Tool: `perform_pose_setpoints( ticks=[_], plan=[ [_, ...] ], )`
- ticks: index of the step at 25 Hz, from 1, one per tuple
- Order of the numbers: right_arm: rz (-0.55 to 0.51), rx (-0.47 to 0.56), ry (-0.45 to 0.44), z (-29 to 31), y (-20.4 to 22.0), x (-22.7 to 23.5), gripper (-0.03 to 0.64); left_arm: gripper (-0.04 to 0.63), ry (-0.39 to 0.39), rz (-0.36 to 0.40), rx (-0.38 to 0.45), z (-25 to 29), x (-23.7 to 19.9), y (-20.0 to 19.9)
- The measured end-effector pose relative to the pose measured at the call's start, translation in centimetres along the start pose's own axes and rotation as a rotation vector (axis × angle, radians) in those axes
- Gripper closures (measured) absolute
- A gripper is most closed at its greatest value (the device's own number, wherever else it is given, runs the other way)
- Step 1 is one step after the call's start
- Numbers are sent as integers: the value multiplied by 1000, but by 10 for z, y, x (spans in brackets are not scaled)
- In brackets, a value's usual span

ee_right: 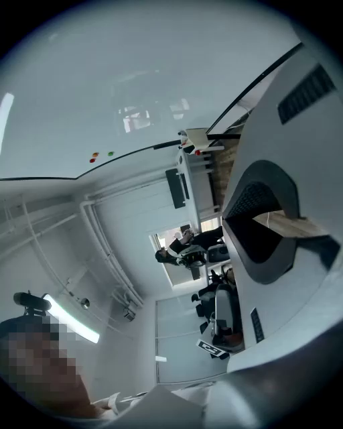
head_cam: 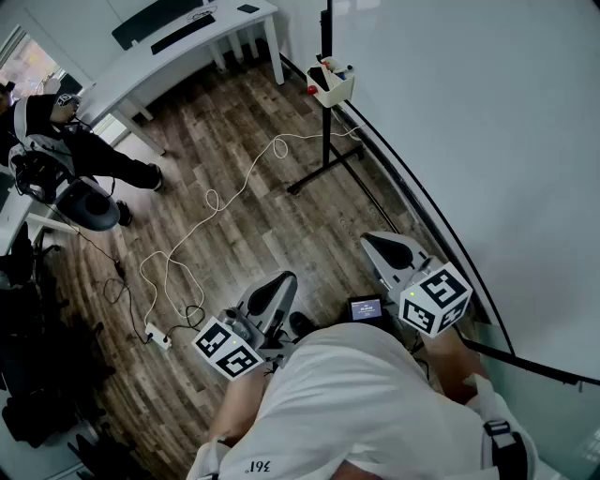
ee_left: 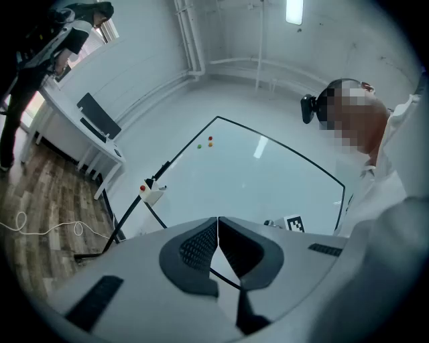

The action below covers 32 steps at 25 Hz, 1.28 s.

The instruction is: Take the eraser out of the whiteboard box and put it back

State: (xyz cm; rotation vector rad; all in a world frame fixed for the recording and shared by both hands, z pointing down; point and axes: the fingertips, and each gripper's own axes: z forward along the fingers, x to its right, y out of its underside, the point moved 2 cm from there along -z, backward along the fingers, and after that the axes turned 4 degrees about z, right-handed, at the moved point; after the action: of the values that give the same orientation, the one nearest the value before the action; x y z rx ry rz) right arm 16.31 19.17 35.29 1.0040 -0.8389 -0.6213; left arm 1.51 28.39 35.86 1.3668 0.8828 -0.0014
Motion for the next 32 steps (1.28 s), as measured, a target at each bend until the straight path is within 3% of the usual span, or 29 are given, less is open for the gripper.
perform_pose_setpoints(
  ticks=[13, 23, 27, 32],
  plan=[
    [18, -4, 3, -9, 2, 10, 595, 591, -5, -3, -8, 10, 7, 5],
    [68, 10, 17, -22, -4, 60, 590, 591, -36, -9, 8, 48, 9, 14],
    [68, 2, -1, -21, -6, 80, 514, 591, -43, -16, 10, 69, 9, 21],
    [70, -11, -16, -24, -7, 98, 514, 591, -44, -18, 9, 88, 15, 26]
  ],
)
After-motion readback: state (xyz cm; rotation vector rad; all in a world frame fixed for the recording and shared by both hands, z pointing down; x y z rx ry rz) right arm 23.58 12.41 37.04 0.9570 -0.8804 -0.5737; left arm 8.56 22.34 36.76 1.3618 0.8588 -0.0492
